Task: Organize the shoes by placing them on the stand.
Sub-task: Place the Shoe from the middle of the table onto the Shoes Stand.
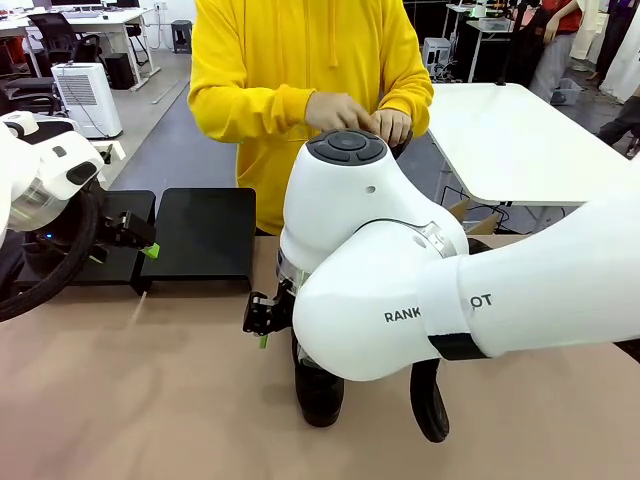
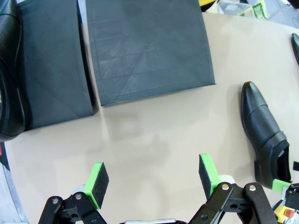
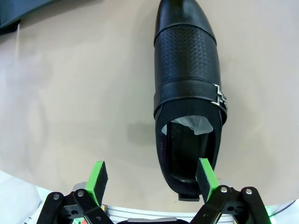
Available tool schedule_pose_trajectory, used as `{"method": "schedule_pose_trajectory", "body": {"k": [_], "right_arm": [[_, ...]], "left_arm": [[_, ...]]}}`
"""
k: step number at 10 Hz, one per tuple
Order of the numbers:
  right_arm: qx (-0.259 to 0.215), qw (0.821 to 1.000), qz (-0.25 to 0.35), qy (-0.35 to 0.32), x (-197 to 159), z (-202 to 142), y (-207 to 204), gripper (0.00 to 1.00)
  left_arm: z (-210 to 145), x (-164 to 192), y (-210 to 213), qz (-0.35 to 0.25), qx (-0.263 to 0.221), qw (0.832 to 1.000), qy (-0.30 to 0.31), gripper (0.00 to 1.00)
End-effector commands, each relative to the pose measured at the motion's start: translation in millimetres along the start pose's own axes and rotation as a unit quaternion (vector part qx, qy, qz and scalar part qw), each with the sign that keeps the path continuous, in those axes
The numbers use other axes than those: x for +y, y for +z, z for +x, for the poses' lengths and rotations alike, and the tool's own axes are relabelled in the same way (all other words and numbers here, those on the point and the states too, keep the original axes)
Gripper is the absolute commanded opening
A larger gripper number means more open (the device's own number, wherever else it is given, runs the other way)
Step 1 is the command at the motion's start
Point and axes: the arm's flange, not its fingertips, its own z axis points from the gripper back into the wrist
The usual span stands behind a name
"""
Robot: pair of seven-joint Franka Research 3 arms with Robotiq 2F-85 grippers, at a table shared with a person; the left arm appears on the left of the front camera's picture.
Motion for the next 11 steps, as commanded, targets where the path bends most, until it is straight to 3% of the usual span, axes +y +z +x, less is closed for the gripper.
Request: {"method": "schedule_pose_trajectory", "body": {"k": [1,4,5,6,8,9,11], "right_arm": [[-0.013,1.000,-0.001,-0.001,5.6,2.9,1.7,1.00],[-0.001,1.000,0.001,0.000,1.0,0.8,1.4,1.00],[-0.019,1.000,0.001,0.015,-8.9,-0.6,29.8,1.00],[-0.028,0.999,-0.018,-0.020,-34.0,0.8,45.5,1.00],[-0.031,0.993,-0.034,-0.111,-83.9,5.6,60.8,1.00],[-0.038,0.985,-0.048,-0.163,-102.9,6.5,64.9,1.00],[-0.029,0.951,-0.087,-0.295,-131.8,6.9,66.6,1.00]], "left_arm": [[0.2,3.2,0.5,-0.009,-0.002,1.000,0.000,1.00],[0.0,0.0,0.0,0.000,0.000,1.000,0.000,1.00],[-15.8,-35.4,-14.3,-0.053,-0.001,0.999,0.002,1.00],[-30.4,-66.4,-22.0,-0.081,0.004,0.997,0.001,1.00],[-57.3,-108.9,-33.9,-0.078,0.033,0.995,0.057,1.00],[-70.5,-126.0,-35.0,-0.091,0.089,0.986,0.105,1.00],[-82.3,-150.8,-40.6,-0.047,0.145,0.979,0.136,1.00]]}}
